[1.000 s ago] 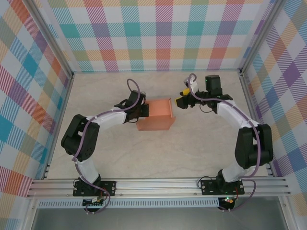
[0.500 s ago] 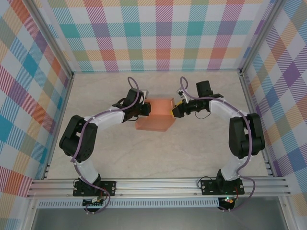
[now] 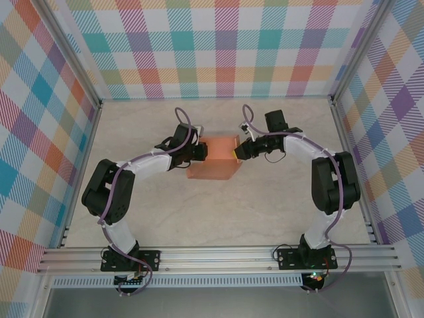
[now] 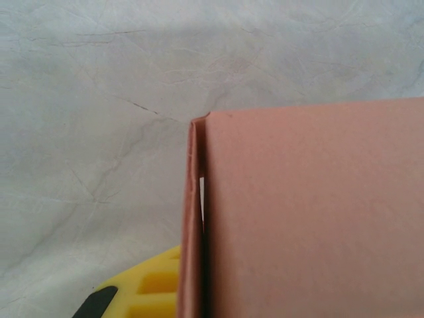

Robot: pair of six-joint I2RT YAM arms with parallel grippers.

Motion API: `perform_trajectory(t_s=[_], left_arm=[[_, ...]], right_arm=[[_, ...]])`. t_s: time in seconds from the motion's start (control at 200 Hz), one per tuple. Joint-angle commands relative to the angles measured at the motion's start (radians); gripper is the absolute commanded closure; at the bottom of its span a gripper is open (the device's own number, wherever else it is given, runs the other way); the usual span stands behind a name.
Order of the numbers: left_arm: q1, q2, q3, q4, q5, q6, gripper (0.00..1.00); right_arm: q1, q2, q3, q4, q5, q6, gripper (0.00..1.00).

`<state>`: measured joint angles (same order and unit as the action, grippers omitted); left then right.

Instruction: Fold the paper box

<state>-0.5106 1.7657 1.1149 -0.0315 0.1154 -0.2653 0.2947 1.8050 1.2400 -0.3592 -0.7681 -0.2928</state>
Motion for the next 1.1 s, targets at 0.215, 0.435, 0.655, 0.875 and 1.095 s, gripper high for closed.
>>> perform_trajectory(t_s=[0.215, 0.435, 0.655, 0.875, 1.095], left_arm=[[-0.017, -0.016, -0.009, 0.046, 0.029, -0.033, 1.00], [-0.019, -0.020, -0.015, 0.043, 0.007, -0.044, 1.00], [-0.015, -0.034, -0.006, 0.021, -0.027, -0.031, 1.00], [-0.004, -0.021, 0.012, -0.006, -0.052, -0.034, 1.00], [0.001, -0.007, 0.027, -0.023, -0.084, -0.018, 1.00]], right_arm=[[0.049, 0.027, -0.027, 0.116, 0.296, 0.182, 0.69], [0.055, -0.001, -0.061, 0.153, 0.230, 0.181, 0.65], [0.035, -0.076, -0.107, 0.200, 0.148, 0.173, 0.45], [0.019, -0.133, -0.105, 0.177, 0.097, 0.176, 0.36], [-0.007, -0.190, -0.099, 0.148, 0.093, 0.175, 0.35]])
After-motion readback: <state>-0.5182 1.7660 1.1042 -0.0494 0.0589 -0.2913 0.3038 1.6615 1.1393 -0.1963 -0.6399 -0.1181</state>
